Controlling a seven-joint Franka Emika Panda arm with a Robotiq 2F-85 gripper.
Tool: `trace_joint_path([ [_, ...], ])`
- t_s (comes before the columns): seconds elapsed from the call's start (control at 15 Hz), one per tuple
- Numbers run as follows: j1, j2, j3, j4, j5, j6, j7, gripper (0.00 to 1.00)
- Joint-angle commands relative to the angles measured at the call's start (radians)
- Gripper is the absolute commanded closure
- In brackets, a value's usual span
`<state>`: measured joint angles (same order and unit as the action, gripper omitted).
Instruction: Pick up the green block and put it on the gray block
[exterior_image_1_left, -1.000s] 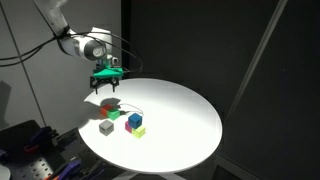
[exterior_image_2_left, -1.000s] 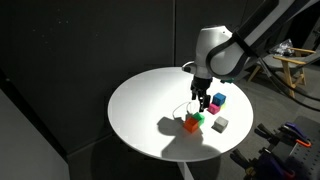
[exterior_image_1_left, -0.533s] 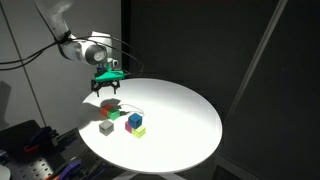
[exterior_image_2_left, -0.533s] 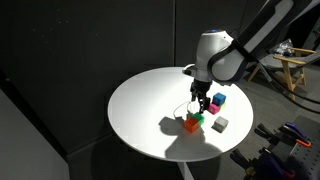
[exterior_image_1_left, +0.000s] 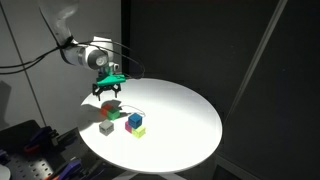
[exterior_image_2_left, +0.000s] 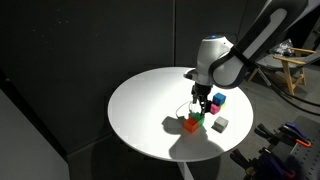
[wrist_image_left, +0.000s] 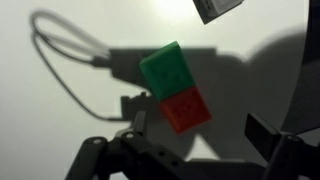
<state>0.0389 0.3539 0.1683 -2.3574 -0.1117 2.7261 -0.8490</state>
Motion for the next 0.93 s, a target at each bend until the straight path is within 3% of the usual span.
trace_joint_path([
  [0.0, -0.02, 0.008, -0.006, -0.004, -0.039, 0.022, -0.005, 0.0],
  [0.87, -0.033, 0.065, -0.032, 0.005, -0.097, 0.047, -0.006, 0.0],
])
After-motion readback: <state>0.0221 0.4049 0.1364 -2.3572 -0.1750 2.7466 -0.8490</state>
